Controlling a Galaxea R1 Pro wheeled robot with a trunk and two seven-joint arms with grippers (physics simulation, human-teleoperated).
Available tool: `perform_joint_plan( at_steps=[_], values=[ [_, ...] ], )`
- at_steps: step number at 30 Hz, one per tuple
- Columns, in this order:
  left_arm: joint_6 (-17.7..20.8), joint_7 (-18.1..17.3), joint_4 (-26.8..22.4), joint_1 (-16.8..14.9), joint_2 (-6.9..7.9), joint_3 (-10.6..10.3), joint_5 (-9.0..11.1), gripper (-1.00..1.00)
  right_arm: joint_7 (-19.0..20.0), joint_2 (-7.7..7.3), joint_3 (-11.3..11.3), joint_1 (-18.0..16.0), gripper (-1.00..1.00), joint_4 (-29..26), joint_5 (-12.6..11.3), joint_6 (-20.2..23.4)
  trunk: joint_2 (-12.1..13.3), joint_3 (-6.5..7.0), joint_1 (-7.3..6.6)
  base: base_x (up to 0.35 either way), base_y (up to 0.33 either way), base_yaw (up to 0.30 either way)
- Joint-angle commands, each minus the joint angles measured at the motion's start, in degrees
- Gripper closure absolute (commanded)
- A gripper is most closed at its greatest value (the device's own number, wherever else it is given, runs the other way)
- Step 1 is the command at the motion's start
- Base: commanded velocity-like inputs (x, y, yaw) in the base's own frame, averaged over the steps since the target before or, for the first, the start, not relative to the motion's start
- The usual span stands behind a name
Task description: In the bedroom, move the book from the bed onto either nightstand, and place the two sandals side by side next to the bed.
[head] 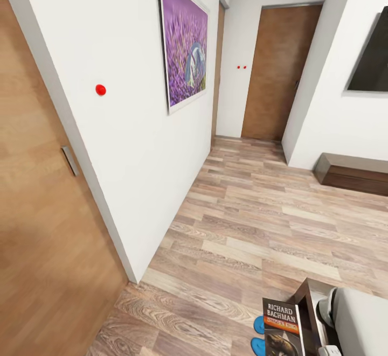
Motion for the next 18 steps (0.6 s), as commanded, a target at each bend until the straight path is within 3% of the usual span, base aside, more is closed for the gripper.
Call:
perform_joint_plan(
  at_steps=[1, 18],
  values=[
    [-1.2, 0.0, 0.18, -0.04, -0.01, -0.16, -0.12, -1.0, 0.24, -0.02, 0.46, -0.03, 1.0, 0.02, -0.55, 0.12, -0.09, 0.0, 0.02, 0.0, 0.0, 0.0],
    [-3.3, 0.0, 1.39, 0.05, -0.39, -0.26, 0.27, -1.0, -0.28, 0.44, 0.46, -0.03, 1.0, 0.02, -0.47, -0.06, -0.09, 1.55, 0.02, 0.0, 0.0, 0.0]
  ],
)
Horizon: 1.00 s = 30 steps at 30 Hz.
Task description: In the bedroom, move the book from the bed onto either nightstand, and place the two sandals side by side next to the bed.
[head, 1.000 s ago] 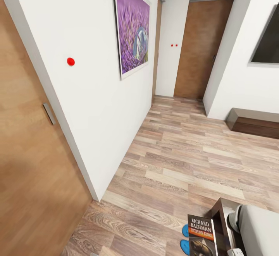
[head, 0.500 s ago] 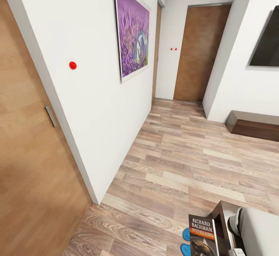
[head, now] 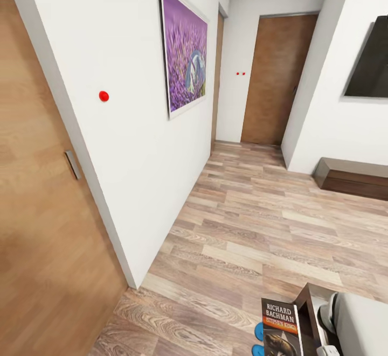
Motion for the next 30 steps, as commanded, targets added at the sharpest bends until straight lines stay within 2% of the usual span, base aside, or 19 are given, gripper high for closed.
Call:
perform_joint_plan(
  at_steps=[1, 15, 30],
  values=[
    [-0.34, 0.0, 0.03, -0.04, 0.04, -0.16, -0.13, -1.0, 0.24, -0.04, 0.46, -0.05, 1.0, 0.02, -0.54, 0.1, -0.09, -0.01, 0.03, 0.0, 0.0, 0.0],
    [-0.35, 0.0, 0.82, -0.04, 0.03, -0.16, -0.21, -1.0, 0.17, -0.04, 0.51, -0.05, 1.0, 0.02, -0.46, 0.1, -0.09, 0.56, 0.03, 0.0, 0.0, 0.0],
    [-0.35, 0.0, 0.82, -0.04, 0.03, -0.16, -0.22, -1.0, 0.18, -0.02, 0.54, -0.03, 1.0, 0.02, -0.45, 0.1, -0.09, 1.88, 0.03, 0.0, 0.0, 0.0]
  ],
)
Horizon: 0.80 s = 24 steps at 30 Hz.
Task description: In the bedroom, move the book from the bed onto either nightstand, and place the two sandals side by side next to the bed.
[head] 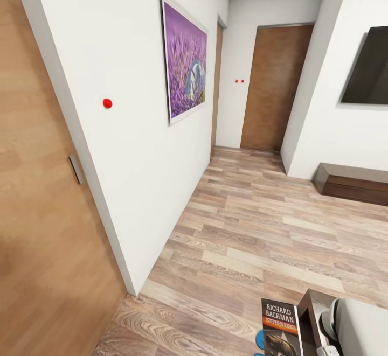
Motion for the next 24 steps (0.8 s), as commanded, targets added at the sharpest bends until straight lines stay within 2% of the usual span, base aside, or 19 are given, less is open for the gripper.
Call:
perform_joint_plan(
  at_steps=[1, 14, 24],
  values=[
    [-0.35, 0.0, 0.03, -0.04, 0.03, -0.16, -0.14, -1.0, 0.22, -0.04, 0.43, -0.06, 1.0, 0.02, -0.55, 0.1, -0.09, -0.01, 0.03, 0.0, 0.0, 0.0],
    [-0.35, 0.0, 0.03, -0.04, 0.03, -0.17, -0.14, -1.0, 0.21, 0.03, 0.44, -0.06, 1.0, 0.02, -0.55, 0.1, -0.09, 1.15, 0.03, 0.0, 0.0, 0.0],
    [-0.35, 0.0, 0.03, -0.04, 0.03, -0.16, -0.14, -1.0, 0.13, 0.03, 0.45, -0.06, 1.0, 0.02, -0.46, 0.1, -0.09, 1.28, 0.03, 0.0, 0.0, 0.0]
  ],
)
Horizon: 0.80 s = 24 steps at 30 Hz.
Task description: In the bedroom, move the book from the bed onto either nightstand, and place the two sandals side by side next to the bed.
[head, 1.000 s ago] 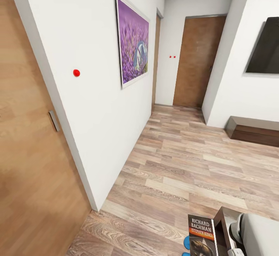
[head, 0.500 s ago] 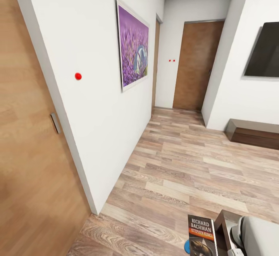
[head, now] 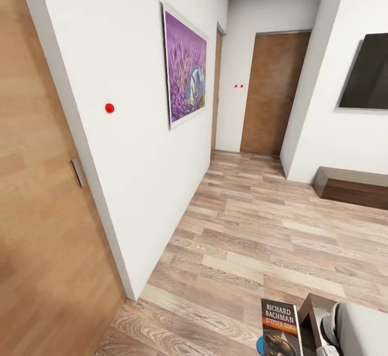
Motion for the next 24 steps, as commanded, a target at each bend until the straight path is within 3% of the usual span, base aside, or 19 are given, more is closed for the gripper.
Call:
perform_joint_plan(
  at_steps=[1, 13, 24],
  values=[
    [-0.35, 0.0, 0.03, -0.05, 0.03, -0.16, -0.14, -1.0, 0.23, -0.04, 0.44, -0.06, 1.0, 0.02, -0.58, 0.1, -0.1, -0.11, 0.03, 0.0, 0.0, 0.0],
    [-0.3, -0.08, 0.03, -0.05, 0.03, -0.16, -0.14, -1.0, 0.28, -0.02, 0.6, -0.05, 1.0, 0.02, -0.5, 0.1, -0.1, -0.11, 0.03, 0.0, 0.0, 0.013],
    [-0.3, -0.05, 0.02, -0.05, 0.03, -0.11, 0.0, -1.0, 0.28, -0.04, 0.62, -0.06, 1.0, 0.02, -0.49, 0.1, -0.1, -0.11, 0.03, 0.0, 0.0, 0.155]
  ],
)
